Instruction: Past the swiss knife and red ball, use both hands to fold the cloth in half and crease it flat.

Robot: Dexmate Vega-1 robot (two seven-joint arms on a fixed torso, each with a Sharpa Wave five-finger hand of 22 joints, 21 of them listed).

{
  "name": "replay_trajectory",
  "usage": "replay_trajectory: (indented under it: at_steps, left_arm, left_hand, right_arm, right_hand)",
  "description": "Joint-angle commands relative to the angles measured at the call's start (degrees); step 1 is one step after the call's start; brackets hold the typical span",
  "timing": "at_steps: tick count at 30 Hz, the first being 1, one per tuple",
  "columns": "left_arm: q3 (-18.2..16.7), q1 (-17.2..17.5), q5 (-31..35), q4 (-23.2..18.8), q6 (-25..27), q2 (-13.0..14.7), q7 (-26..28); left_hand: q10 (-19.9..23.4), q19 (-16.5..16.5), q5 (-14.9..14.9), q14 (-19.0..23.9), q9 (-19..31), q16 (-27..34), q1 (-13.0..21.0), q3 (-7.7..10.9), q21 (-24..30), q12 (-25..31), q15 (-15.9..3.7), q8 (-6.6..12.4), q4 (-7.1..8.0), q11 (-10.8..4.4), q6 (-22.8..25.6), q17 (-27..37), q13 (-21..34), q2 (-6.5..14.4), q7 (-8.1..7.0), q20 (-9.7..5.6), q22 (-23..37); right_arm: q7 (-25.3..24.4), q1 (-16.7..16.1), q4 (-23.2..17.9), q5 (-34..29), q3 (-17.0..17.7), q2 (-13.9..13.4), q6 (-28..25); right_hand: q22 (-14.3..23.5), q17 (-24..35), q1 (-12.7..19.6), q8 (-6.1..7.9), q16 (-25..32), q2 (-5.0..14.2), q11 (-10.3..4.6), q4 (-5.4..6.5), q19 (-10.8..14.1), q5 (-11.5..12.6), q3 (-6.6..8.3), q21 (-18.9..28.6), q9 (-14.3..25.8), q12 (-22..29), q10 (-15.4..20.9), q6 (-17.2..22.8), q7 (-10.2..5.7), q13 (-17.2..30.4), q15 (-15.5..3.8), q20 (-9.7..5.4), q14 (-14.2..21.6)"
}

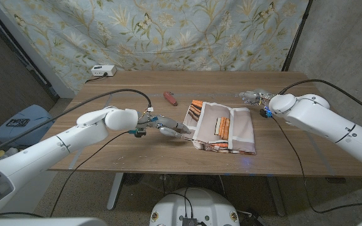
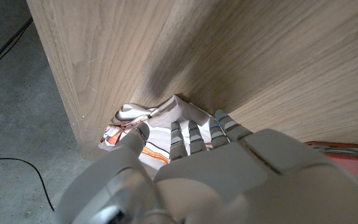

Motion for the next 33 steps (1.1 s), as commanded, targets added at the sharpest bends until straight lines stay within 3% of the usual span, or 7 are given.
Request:
replay_trajectory:
  at_steps: [1, 14, 33]
  left_arm:
    - [0.21, -0.13, 0.38, -0.53, 0.43, -0.07, -0.42]
    - [0.29, -0.15, 0.73, -1.38, 1.13, -0.07, -0.82]
    - [0.84, -1.58, 0.59, 0.51, 0.0, -0.94, -1.42]
  left_hand:
    - [0.51, 0.23, -0.05, 0.25, 0.17, -0.01, -0.66, 0.12, -0.34, -0.06, 0.07, 0.16, 0.22, -0.07, 0.69, 0.16, 0.19, 0.04, -0.06, 0.11, 0.15]
    - [0.52, 0.37, -0.02, 0.32, 0.16, -0.11, -0.62, 0.47, -0.4, -0.23, -0.04, 0.11, 0.05, -0.17, 0.73, 0.05, 0.19, -0.01, -0.15, 0.06, 0.14]
    - [0.52, 0.43, 0.02, 0.41, 0.16, -0.22, -0.36, 0.9, -0.5, -0.39, -0.07, 0.07, -0.39, -0.16, 0.78, -0.1, 0.19, -0.03, -0.2, 0.04, 0.14]
  right_arm:
    - [2.95, 3.77, 0.07, -1.03, -3.47, -0.85, -4.63]
    - [5.49, 5.8, 1.92, -1.3, -5.02, -1.29, -5.9]
    - [8.76, 9.35, 4.98, -3.05, -7.38, -1.34, -7.3]
  right_hand:
    - [0.03, 0.12, 1.26, 0.68, 0.23, -0.35, 0.09, -0.49, 0.46, 0.1, 0.34, 0.47, 0.23, 0.61, 1.01, 0.98, 0.27, 0.48, -0.16, 0.51, 0.94]
    - [0.03, 0.3, 3.72, 0.41, -0.07, -0.74, -0.01, -0.76, 0.36, 0.33, 0.99, 0.27, 0.31, 1.49, 1.44, 0.98, 0.52, 1.37, -0.1, 1.04, 1.28]
    - [0.04, 0.49, 4.8, -0.11, -0.64, -1.71, 0.03, -0.51, -0.12, 0.46, 0.88, 0.07, 0.37, 1.76, 0.18, 0.46, 0.23, 2.26, -0.36, 0.98, 0.75]
